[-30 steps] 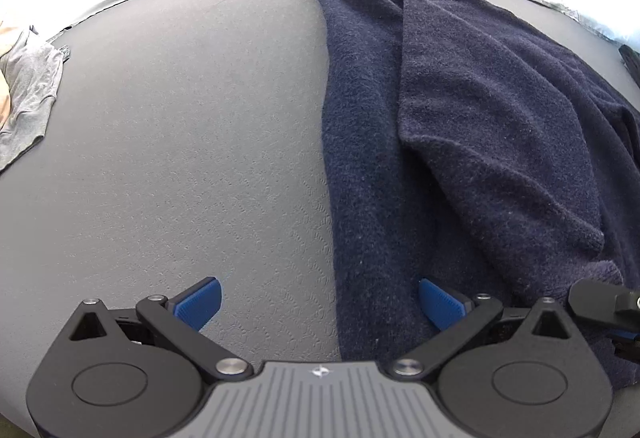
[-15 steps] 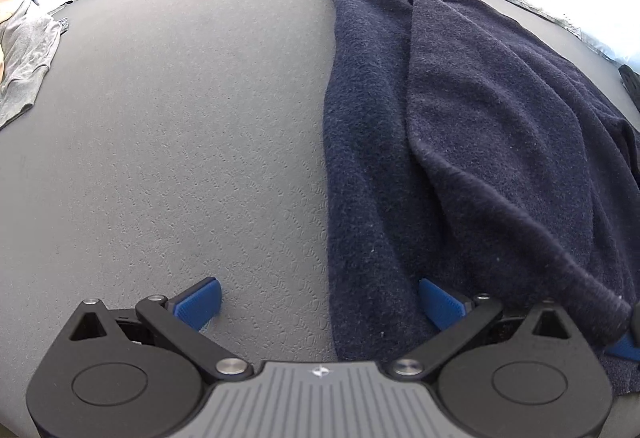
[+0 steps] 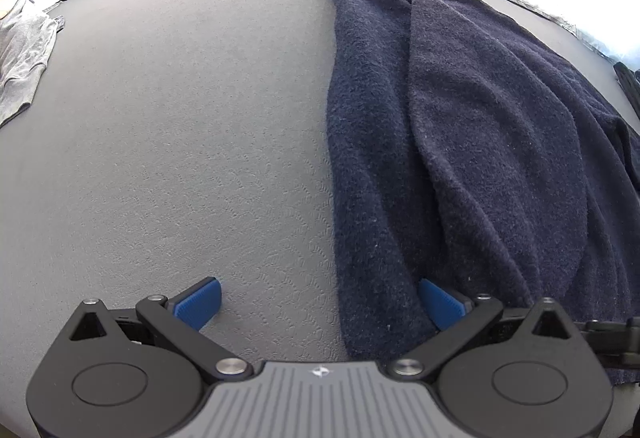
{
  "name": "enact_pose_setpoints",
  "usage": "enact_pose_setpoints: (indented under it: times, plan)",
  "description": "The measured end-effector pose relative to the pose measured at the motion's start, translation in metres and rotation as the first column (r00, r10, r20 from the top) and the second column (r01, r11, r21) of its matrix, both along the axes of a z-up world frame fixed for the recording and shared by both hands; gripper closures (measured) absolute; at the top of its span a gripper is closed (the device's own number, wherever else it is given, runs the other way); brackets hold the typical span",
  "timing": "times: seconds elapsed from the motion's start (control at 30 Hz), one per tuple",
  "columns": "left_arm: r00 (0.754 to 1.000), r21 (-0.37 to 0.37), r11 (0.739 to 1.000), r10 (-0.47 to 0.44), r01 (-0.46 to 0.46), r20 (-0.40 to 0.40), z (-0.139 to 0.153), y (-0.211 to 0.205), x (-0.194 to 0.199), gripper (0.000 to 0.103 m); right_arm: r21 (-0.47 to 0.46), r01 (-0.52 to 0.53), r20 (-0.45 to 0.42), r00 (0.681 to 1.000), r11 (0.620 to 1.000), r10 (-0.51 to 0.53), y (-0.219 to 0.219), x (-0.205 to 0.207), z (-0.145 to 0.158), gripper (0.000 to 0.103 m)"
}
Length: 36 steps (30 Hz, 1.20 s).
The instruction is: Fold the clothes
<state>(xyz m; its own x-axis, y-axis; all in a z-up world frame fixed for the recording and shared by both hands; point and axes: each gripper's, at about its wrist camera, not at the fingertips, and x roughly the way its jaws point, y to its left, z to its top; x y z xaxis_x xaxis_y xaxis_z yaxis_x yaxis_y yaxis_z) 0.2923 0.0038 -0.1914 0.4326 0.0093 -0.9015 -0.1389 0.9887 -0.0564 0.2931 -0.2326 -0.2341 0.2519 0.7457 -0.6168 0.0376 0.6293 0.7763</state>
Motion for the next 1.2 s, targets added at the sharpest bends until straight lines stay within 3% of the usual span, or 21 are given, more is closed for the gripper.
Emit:
enact_pose_setpoints:
  times: [0.27,0.4,0.5,0.63,0.8,0.9,1.1,1.2]
  plan:
    - [0.975,0.006,0.994,0.107,-0.110,0.193,0.046,0.006,-0.003,0.000,-0.056,-0.042,0.052,0.998,0.998,0.045,-0.002,0.004,0.015,0.079]
    - [0.968,0.023,0.997,0.060,-0.068,0.243,0.064,-0.011,0.012,0.000,-0.090,0.014,0.122,0.993,0.996,-0.003,-0.024,0.006,0.031,0.070]
    - [0.981,0.098,0.995,-0.019,0.000,0.192,0.056,-0.035,0.026,0.000,-0.128,0.103,0.169,0.982,0.986,-0.081,-0.050,0.009,0.040,0.070]
    - [0.994,0.238,0.966,-0.106,0.103,0.000,0.025,-0.062,0.045,0.000,-0.202,0.279,0.255,0.941,0.939,-0.225,-0.093,0.012,0.052,0.064]
    - [0.992,0.248,0.960,-0.125,0.129,-0.032,0.014,-0.064,0.056,0.000,-0.292,0.503,0.375,0.843,0.814,-0.386,-0.165,0.010,0.062,0.045]
    - [0.994,0.190,0.977,-0.090,0.101,-0.063,0.014,-0.057,0.066,0.000,-0.359,0.639,0.424,0.761,0.681,-0.491,-0.200,0.016,0.056,0.028]
    - [0.982,-0.033,0.999,-0.004,-0.002,-0.186,0.006,-0.027,0.090,0.000,-0.475,0.794,0.481,0.596,0.380,-0.644,-0.262,0.030,0.032,0.028]
    - [0.974,-0.038,0.999,-0.017,0.008,-0.227,0.006,-0.026,0.096,0.000,-0.517,0.809,0.484,0.546,0.279,-0.684,-0.282,0.043,0.024,0.028]
